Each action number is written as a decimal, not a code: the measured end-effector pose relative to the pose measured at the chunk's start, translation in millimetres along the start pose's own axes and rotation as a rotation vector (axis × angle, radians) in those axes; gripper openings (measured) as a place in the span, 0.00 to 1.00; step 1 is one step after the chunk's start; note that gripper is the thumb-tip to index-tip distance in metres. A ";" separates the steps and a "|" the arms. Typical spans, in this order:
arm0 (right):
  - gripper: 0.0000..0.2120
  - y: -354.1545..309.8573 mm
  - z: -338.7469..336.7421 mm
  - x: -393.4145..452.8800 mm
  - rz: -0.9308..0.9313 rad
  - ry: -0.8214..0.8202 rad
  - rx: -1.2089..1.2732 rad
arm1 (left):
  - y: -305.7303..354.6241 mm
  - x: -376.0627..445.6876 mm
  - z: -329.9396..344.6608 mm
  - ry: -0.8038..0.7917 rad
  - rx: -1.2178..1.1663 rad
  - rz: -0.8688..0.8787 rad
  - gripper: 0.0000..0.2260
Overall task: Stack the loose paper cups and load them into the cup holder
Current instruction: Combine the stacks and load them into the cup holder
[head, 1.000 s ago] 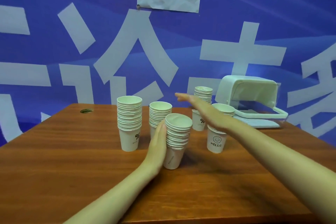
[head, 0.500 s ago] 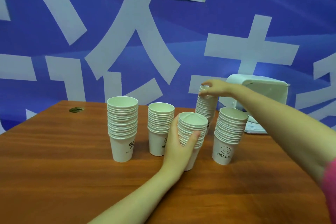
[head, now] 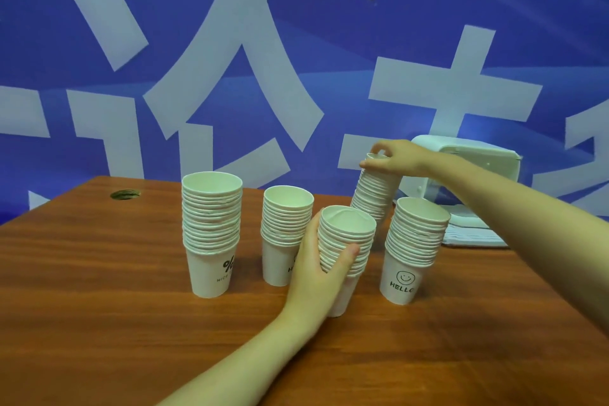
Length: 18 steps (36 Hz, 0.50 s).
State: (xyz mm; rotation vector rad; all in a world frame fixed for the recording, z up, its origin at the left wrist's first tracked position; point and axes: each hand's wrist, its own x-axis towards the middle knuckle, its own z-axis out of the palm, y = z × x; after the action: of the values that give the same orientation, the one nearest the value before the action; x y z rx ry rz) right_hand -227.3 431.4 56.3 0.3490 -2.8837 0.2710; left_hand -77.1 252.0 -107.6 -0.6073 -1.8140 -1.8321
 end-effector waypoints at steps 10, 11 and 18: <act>0.20 -12.0 -7.1 -5.6 -0.032 0.025 -0.031 | -1.1 0.0 -2.6 -0.030 -0.019 -0.008 0.22; 0.21 -12.5 -8.6 -5.5 -0.021 0.022 -0.013 | -1.6 0.1 -2.7 -0.031 -0.022 -0.011 0.22; 0.23 -14.9 -12.6 -8.0 -0.028 -0.005 0.054 | -1.8 0.4 -3.2 -0.033 -0.020 -0.009 0.22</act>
State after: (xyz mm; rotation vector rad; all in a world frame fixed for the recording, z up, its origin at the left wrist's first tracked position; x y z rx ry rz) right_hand -213.5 421.5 68.7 0.3992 -2.8790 0.3435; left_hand -78.5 248.8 -108.8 -0.6411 -1.8242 -1.8593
